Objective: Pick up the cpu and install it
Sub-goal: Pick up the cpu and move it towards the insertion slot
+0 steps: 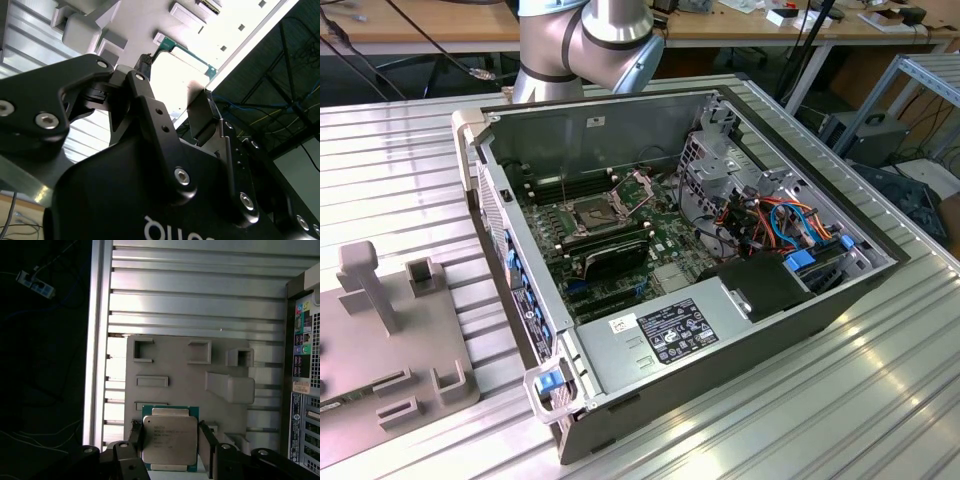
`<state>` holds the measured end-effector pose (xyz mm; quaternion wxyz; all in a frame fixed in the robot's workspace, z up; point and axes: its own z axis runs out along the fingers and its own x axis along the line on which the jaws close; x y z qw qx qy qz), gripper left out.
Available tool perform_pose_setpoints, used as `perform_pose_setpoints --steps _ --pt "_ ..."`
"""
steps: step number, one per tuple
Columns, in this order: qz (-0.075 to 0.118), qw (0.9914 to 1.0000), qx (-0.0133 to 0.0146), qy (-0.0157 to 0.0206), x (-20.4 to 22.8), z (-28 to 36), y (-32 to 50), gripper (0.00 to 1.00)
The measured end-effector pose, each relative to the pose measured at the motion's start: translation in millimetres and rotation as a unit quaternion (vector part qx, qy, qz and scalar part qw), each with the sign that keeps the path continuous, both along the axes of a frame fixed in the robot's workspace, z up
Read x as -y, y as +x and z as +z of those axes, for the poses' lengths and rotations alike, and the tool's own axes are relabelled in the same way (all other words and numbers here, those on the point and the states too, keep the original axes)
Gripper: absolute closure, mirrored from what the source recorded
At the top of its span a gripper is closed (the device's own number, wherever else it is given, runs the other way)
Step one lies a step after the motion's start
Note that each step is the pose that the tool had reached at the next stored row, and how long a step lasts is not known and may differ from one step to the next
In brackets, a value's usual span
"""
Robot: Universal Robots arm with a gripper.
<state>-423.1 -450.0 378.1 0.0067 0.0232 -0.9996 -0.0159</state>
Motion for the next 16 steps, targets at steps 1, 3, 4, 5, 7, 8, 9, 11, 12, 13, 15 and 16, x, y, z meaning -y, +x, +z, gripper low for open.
perform_pose_setpoints --steps 1,3,4,5,7,8,9,11,12,13,15,16 --pt "0.0 1.0 0.0 0.0 0.0 0.0 0.0 0.46" --pt "0.0 1.0 0.0 0.0 0.0 0.0 0.0 0.46" --pt "0.0 1.0 0.0 0.0 0.0 0.0 0.1 0.46" --pt "0.0 1.0 0.0 0.0 0.0 3.3 0.1 0.46" --pt "0.0 1.0 0.0001 0.0 0.0 4.5 0.1 0.46" --pt "0.0 1.0 0.0 0.0 0.0 4.6 0.1 0.46" --pt "0.0 1.0 0.0001 0.0 0.0 4.6 0.1 0.46" --pt "0.0 1.0 0.0 0.0 0.0 5.7 0.1 0.46" --pt "0.0 1.0 0.0 0.0 0.0 5.8 0.1 0.46" --pt "0.0 1.0 0.0 0.0 0.0 5.8 0.1 0.46" --pt "0.0 1.0 0.0 0.0 0.0 5.9 0.1 0.46" --pt "0.0 1.0 0.0 0.0 0.0 6.0 0.1 0.46"
